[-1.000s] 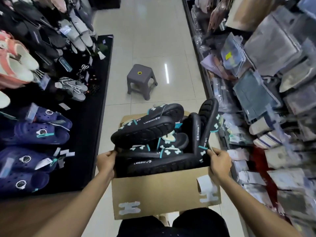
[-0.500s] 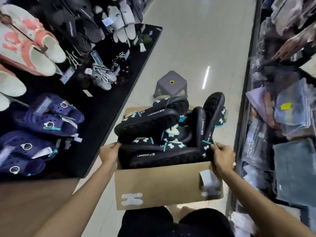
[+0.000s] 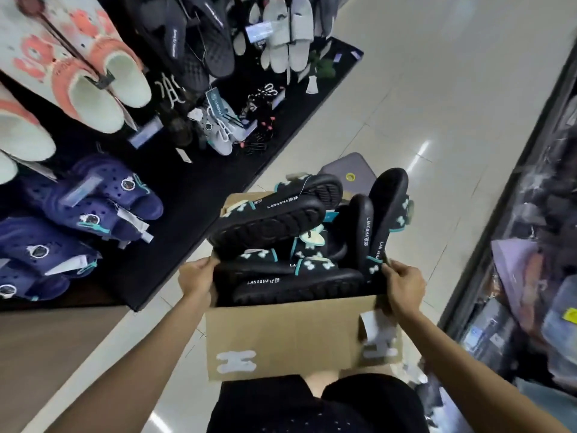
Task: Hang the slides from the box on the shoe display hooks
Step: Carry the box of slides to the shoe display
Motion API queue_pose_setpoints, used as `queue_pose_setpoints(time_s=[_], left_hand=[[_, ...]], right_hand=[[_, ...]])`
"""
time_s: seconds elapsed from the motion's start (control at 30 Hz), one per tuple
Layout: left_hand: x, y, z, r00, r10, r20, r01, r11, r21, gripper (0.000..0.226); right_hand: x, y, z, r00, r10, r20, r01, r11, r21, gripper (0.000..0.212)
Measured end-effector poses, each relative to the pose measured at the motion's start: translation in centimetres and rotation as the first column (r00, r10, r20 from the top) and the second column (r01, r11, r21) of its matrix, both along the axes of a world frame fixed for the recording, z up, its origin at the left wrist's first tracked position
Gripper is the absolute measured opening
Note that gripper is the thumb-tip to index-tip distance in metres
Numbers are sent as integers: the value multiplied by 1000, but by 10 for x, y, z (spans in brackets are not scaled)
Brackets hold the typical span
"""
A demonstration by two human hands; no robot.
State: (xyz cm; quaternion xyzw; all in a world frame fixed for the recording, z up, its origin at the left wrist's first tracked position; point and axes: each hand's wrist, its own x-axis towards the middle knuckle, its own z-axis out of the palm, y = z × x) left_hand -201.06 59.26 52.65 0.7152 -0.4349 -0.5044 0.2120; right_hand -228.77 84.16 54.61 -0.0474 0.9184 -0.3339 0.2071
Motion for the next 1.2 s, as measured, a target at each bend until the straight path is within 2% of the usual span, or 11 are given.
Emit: queue_pose_setpoints(time_s=[0.07,0.2,0.4,0.5,0.57,0.6,0.7,0.8,0.97,1.07,1.2], left_hand=[[-5,-10,0,1000,25,7,-25,999,23,15],[-6,-19,-9,992,128,6,-128,990,51,34],[-14,-11,-16,941,328,82,-332,942,39,16],[-24,-3,-15,877,467,112,-473,881,33,22],[-34,6,-13,814,568,121,-574,818,25,41],[-41,11,-9,781,612,127,-619,786,16,25],[-61,21,1,708,674,211,-690,724,-2,26],[-72,31,1,615,765,191,-779,627,-7,28],[-78,46,-2,569,806,164,-816,578,-11,14],[-73,56,-16,509,851,130,-858,514,-3,26],[-69,62,-21,452,879,151,-890,457,5,16]], right_hand=[[-16,-20,-3,999,47,8,-47,999,3,18],[-47,-61,-7,989,148,28,-149,988,32,19],[-96,-137,-14,932,357,58,-360,932,36,19],[-121,-176,-24,893,445,64,-449,891,64,19],[-136,-203,-33,860,503,81,-508,859,67,19],[-143,-217,-36,836,540,93,-546,836,58,19],[-157,-258,-39,749,654,105,-661,749,48,19],[-162,-294,-44,674,732,96,-737,676,19,17],[-148,-340,-54,607,790,86,-793,609,8,19],[-132,-363,-56,570,819,68,-822,568,41,21],[-107,-387,-61,485,871,74,-875,483,38,26]])
